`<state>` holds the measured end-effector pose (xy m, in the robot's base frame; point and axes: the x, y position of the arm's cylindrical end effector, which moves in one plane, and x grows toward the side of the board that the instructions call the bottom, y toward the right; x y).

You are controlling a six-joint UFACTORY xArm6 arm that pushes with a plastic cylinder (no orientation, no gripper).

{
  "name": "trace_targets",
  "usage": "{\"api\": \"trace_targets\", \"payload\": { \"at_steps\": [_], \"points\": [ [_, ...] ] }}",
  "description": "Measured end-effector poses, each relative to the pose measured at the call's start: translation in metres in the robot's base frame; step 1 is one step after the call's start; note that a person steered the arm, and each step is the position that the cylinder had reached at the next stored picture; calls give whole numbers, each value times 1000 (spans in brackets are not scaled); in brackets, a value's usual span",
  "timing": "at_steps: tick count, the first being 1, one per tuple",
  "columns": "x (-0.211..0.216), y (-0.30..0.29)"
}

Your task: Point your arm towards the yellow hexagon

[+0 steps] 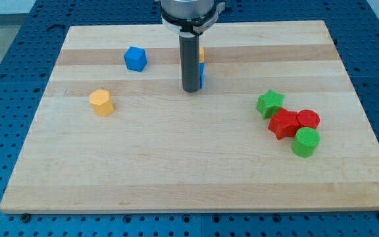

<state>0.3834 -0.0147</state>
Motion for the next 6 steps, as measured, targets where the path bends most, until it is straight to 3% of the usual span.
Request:
{"api": "trace_targets", "payload": {
  "at_steps": [2, 3, 5, 6],
  "points": [
    [-21, 0],
    [-11, 0],
    [103, -97],
    [106, -100]
  ]
}}
